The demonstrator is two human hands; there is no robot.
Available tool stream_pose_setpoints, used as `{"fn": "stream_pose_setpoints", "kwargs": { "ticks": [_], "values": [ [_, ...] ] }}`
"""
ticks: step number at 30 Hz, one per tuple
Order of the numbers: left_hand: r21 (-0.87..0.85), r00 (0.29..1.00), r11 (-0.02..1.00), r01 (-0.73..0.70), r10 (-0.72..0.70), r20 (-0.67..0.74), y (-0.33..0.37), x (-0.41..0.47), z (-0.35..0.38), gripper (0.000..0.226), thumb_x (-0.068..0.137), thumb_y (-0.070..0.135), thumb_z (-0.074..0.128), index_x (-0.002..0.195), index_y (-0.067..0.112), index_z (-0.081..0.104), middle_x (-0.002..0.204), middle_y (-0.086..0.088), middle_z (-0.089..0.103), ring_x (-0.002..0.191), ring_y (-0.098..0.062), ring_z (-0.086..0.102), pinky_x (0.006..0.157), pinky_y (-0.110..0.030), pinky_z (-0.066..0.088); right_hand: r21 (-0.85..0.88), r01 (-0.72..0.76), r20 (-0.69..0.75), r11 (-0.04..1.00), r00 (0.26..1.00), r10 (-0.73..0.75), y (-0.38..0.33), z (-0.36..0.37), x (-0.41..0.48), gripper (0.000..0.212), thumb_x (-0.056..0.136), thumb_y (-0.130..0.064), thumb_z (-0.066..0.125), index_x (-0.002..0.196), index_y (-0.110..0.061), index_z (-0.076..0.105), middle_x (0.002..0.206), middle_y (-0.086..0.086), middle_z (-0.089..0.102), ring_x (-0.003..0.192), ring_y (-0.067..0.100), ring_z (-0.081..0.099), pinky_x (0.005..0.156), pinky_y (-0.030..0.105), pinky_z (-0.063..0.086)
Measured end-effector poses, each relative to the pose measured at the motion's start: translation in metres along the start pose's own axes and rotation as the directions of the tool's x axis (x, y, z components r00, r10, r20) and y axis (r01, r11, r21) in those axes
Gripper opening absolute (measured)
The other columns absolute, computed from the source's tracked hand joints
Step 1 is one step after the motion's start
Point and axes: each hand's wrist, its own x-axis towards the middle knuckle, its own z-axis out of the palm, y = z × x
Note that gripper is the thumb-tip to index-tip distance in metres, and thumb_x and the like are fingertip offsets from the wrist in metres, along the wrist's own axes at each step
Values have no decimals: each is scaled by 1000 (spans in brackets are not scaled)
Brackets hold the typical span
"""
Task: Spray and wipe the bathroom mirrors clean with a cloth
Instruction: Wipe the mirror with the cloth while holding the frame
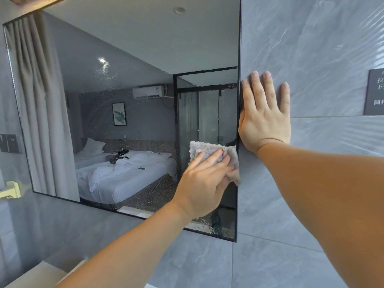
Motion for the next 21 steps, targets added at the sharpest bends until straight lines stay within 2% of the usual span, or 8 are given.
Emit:
{"fn": "stream_pose_setpoints", "kwargs": {
  "ticks": [2,4,7,9,11,12,18,21],
  "values": [
    [-188,966,948,255,-259,8,10,19,-19,39,111,33,39,101,14,72,102,0,74,107,-17,66,96,-38,51,-8,-5,24,1000,1000,6,-1,-1,0,65,101,-20,27,165,-13,20,173,6,17,160,31,9,128,59,1],
    [-316,838,784,534,-540,77,21,45,-40,33,110,35,36,89,22,58,87,6,63,86,-11,60,76,-34,45,-21,-11,49,1000,999,12,-1,-3,0,66,100,-23,22,165,-14,18,174,5,14,161,29,6,128,58,0],
    [-498,595,431,752,-769,233,29,80,-65,35,109,47,35,87,29,54,88,9,64,83,-3,60,75,-28,43,-22,-12,80,1000,997,14,-3,-9,1,70,98,-32,10,166,-14,17,174,4,11,161,28,3,128,58,-2],
    [-581,512,208,787,-747,425,28,93,-76,35,103,51,50,84,28,69,91,6,75,87,-8,70,85,-30,53,-6,-11,92,1000,996,11,-3,-10,1,75,96,-38,5,166,-14,16,174,4,10,161,28,1,128,57,-4],
    [-522,499,223,824,-721,481,24,100,-83,8,87,33,68,88,28,75,97,-2,78,93,-20,74,93,-47,57,-28,-4,66,1000,998,6,-2,-8,1,71,98,-32,10,166,-14,17,174,4,11,161,28,4,128,58,-1],
    [-463,479,241,853,-714,511,23,102,-87,17,78,23,68,95,21,72,104,-10,75,95,-27,72,93,-52,57,-38,-3,51,999,999,5,-1,-5,0,69,99,-28,14,166,-13,18,174,4,13,161,28,5,128,58,1],
    [-81,231,258,963,-626,744,22,96,-94,37,75,-10,53,109,3,54,141,-17,51,133,-38,47,97,-42,43,-17,6,-2,1000,1000,-6,0,2,0,66,100,-23,23,164,-12,22,173,5,18,160,30,10,128,57,0],
    [-72,226,269,960,-600,768,21,80,-86,53,57,9,61,110,1,62,99,-15,62,92,-31,64,82,-40,53,-6,11,-17,1000,1000,-11,1,2,0,65,100,-21,27,164,-12,23,173,6,19,160,31,12,128,58,1]
  ]
}}
